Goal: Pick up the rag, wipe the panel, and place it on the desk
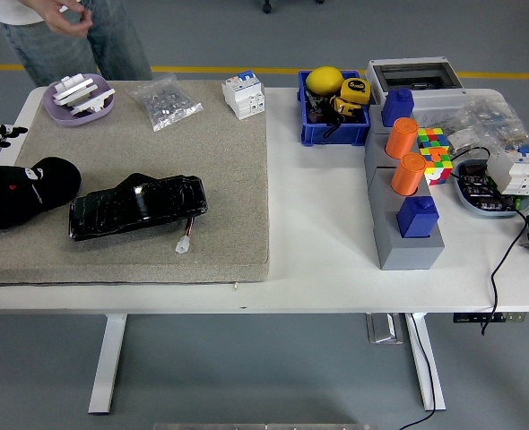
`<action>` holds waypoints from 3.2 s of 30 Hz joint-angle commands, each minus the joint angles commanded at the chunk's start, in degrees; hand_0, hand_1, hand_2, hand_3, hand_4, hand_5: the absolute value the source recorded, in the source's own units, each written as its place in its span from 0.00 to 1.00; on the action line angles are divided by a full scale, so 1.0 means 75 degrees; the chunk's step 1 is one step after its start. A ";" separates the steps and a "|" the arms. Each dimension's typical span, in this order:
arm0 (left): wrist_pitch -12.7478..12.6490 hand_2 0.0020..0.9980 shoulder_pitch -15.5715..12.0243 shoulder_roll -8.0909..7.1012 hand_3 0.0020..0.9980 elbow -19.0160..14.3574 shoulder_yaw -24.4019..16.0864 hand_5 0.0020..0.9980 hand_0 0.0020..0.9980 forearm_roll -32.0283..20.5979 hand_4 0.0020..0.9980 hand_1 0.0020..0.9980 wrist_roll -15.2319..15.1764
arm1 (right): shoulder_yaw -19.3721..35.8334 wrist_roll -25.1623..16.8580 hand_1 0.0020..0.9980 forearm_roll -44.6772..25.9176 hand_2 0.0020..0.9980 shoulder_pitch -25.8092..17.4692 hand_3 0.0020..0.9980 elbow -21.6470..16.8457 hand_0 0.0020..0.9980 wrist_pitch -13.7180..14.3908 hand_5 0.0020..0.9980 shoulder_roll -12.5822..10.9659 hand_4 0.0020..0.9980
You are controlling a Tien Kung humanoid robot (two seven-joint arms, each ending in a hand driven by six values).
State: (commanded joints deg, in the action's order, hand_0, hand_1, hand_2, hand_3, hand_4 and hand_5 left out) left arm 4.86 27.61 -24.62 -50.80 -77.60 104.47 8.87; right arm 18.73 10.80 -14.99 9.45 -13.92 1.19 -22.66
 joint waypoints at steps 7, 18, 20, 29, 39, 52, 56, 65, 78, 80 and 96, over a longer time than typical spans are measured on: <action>-0.0043 0.96 0.0226 0.0031 0.88 0.0520 0.0265 0.22 0.90 -0.0121 0.82 0.95 -0.0056 | -0.0012 0.0006 0.28 0.0032 0.65 0.0022 0.61 -0.0018 0.76 -0.0008 0.56 -0.0009 1.00; -0.0125 0.95 0.0600 0.0069 0.87 0.1384 0.0867 0.24 0.90 -0.0386 0.86 0.95 -0.0123 | 0.0068 0.0021 0.28 0.0186 0.65 0.0065 0.61 -0.0054 0.76 0.0005 0.55 -0.0034 1.00; -0.0170 0.92 0.0632 0.0100 0.86 0.1477 0.0921 0.25 0.85 -0.0431 0.86 0.90 -0.0131 | 0.0088 0.0025 0.28 0.0212 0.65 0.0079 0.61 -0.0054 0.76 0.0009 0.55 -0.0040 1.00; -0.0500 0.89 0.0654 0.0167 0.83 0.1705 0.1149 0.25 0.68 -0.0598 0.85 0.83 -0.0114 | 0.0340 0.0023 0.28 0.0501 0.65 0.0110 0.62 -0.0104 0.76 0.0029 0.55 -0.0063 1.00; -0.1003 0.82 0.0623 0.0234 0.66 0.1918 0.1301 0.08 0.35 -0.0576 0.71 0.54 -0.0061 | 0.0669 0.0021 0.28 0.0777 0.65 0.0108 0.62 -0.0129 0.76 0.0075 0.55 -0.0090 1.00; -0.1485 0.78 0.0587 0.0281 0.61 0.2046 0.1512 0.00 0.26 -0.0339 0.61 0.39 -0.0037 | 0.0820 0.0039 0.28 0.0833 0.65 0.0091 0.61 -0.0083 0.76 0.0101 0.55 -0.0101 1.00; -0.1686 0.68 0.0550 0.0292 0.59 0.2092 0.1544 0.00 0.22 -0.0292 0.49 0.33 -0.0065 | 0.0818 0.0044 0.28 0.0835 0.65 0.0087 0.62 -0.0075 0.76 0.0104 0.55 -0.0108 1.00; -0.2076 0.63 0.0462 0.0327 0.57 0.2077 0.1518 0.00 0.21 -0.0176 0.37 0.26 -0.0139 | 0.0792 0.0050 0.28 0.0833 0.65 0.0098 0.62 -0.0071 0.76 0.0108 0.55 -0.0120 1.00; -0.2245 0.61 -0.0154 0.0564 0.54 0.0934 0.0281 0.00 0.20 0.0417 0.28 0.24 -0.0171 | 0.0817 0.0019 0.28 0.0786 0.65 0.0056 0.62 -0.0056 0.76 0.0078 0.56 -0.0080 1.00; -0.2256 0.61 -0.0407 0.0637 0.53 0.0455 -0.0108 0.00 0.20 0.0595 0.23 0.22 -0.0086 | 0.0799 0.0010 0.28 0.0750 0.65 0.0035 0.61 -0.0046 0.76 0.0065 0.56 -0.0067 1.00; -0.2275 0.60 -0.2006 0.0767 0.53 -0.2377 -0.0673 0.00 0.21 0.0006 0.20 0.21 0.0257 | 0.0659 -0.0019 0.28 0.0537 0.66 -0.0006 0.62 0.0029 0.76 0.0031 0.56 -0.0120 1.00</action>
State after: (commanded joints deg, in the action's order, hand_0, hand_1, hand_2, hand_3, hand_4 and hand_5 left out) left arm -12.20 12.56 -18.87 -68.62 -82.65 104.52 10.80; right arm 23.67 10.66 -10.96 9.41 -13.70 1.43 -23.56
